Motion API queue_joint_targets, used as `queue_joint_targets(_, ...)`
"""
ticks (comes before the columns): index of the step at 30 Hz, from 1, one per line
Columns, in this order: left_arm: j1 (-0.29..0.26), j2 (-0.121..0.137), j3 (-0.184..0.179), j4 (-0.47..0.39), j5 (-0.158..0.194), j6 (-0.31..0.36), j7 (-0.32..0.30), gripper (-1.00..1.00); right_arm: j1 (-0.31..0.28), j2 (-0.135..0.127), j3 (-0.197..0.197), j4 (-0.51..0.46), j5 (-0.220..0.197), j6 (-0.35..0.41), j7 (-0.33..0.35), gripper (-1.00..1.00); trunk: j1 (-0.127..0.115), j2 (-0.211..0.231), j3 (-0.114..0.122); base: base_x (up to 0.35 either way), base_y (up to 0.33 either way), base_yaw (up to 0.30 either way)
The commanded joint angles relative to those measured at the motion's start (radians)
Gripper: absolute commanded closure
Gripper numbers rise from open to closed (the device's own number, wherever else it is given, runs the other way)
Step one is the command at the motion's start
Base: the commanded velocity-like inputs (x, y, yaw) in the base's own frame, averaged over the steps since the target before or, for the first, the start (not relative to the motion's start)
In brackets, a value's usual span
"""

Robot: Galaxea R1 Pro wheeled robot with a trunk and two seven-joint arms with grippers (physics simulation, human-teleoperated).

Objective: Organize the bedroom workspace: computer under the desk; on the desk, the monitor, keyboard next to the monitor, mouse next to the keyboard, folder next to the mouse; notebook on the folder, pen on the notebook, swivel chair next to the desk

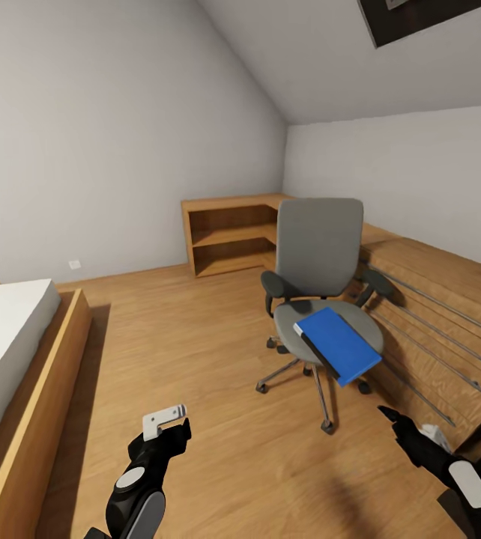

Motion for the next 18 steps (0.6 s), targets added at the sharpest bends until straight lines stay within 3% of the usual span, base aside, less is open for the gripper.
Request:
queue_joint_targets(1,-0.001,0.000,-0.001,-0.001,0.007,0.002,0.008,-1.00,-0.001,0.000,-0.007,0.000,-0.006,0.002,0.002,-1.00,0.004,-0.008,-0.004,0.000,0.000,0.000)
queue_joint_targets(18,-0.001,0.000,-0.002,0.000,0.007,0.002,0.008,-1.00,-0.001,0.000,-0.021,0.002,-0.055,-0.016,0.008,-1.00,0.069,-0.127,-0.057,0.000,0.000,0.000)
